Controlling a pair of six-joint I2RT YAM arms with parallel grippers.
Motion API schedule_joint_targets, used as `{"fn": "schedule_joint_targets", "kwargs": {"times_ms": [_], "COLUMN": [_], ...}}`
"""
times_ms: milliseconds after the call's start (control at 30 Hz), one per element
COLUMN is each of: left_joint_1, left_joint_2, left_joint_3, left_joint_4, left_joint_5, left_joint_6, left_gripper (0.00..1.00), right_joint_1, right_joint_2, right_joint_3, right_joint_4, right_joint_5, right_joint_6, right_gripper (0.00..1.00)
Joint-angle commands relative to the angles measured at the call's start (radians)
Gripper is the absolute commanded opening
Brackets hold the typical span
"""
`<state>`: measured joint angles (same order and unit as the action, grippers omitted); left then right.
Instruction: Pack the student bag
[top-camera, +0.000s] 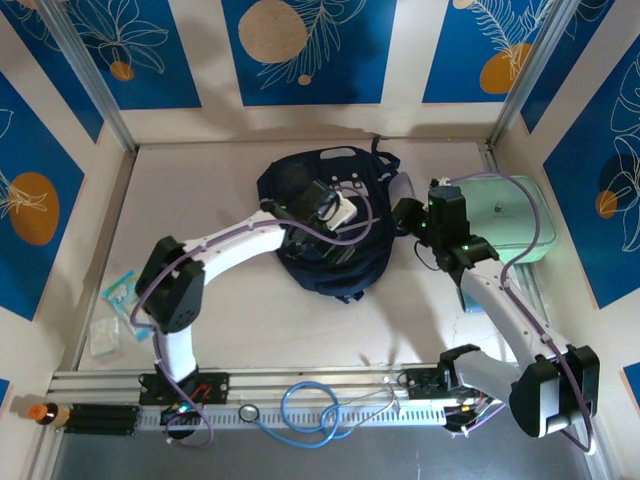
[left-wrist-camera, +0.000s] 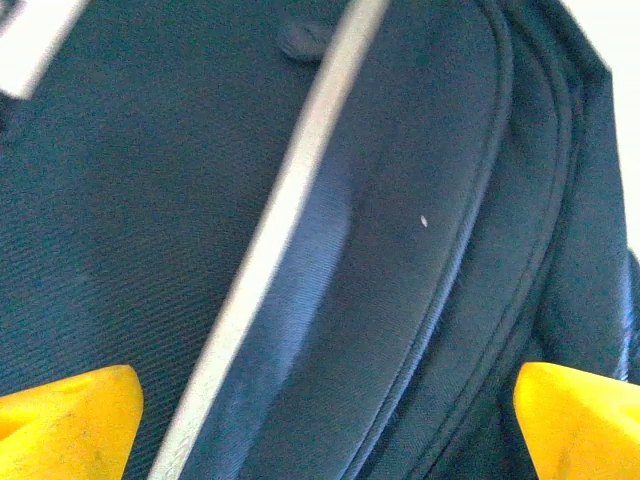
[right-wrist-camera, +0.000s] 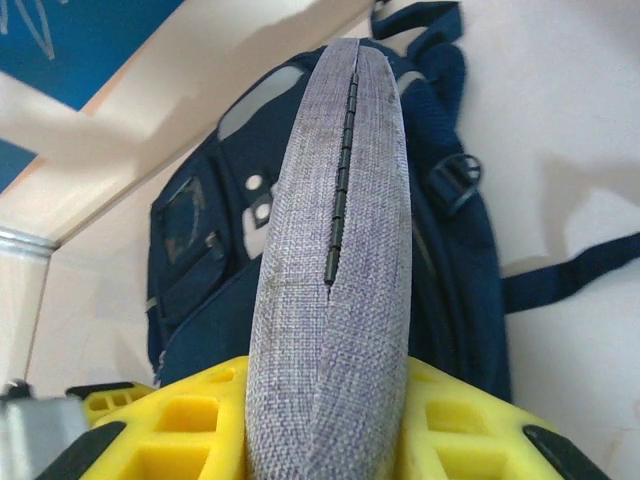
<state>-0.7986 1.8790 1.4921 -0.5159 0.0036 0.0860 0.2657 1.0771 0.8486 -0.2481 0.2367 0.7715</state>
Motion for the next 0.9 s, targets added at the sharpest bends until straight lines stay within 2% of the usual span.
{"fn": "schedule_joint_targets", "kwargs": {"times_ms": [0, 100, 233, 400, 700, 833, 867], "left_joint_1": [-0.011, -0.023, -0.043, -0.044, -0.044, -0.042, -0.042], "left_joint_2": [0.041, 0.087, 0.165, 0.279, 0.325, 0.342, 0.337], "left_joint_3": [0.092, 0.133, 0.212, 0.381, 0.43, 0.466, 0.472], "left_joint_4": [-0.144, -0.182, -0.218, -0.315, -0.3, -0.31, -0.309], "left_joint_5": [-0.024, 0.014, -0.053, -0.068, -0.115, -0.144, -0.152], "left_joint_6": [0.143, 0.18, 0.246, 0.286, 0.287, 0.26, 0.246], "left_gripper": [0.95, 0.94, 0.91, 0.76, 0.68, 0.43, 0.39], "right_joint_1": [-0.025, -0.038, -0.049, -0.068, -0.111, -0.122, -0.124], "right_joint_2": [-0.03, -0.031, -0.036, -0.053, -0.106, -0.117, -0.12], "right_joint_3": [-0.016, -0.026, -0.034, -0.041, -0.07, -0.073, -0.074], "right_joint_4": [-0.036, -0.036, -0.03, -0.029, -0.031, -0.031, -0.033], "right_joint_5": [-0.005, -0.014, -0.026, -0.04, -0.076, -0.085, -0.085], "right_joint_6": [0.031, 0.052, 0.059, 0.067, 0.08, 0.085, 0.086], "right_gripper": [0.24, 0.24, 0.24, 0.24, 0.25, 0.25, 0.25]}}
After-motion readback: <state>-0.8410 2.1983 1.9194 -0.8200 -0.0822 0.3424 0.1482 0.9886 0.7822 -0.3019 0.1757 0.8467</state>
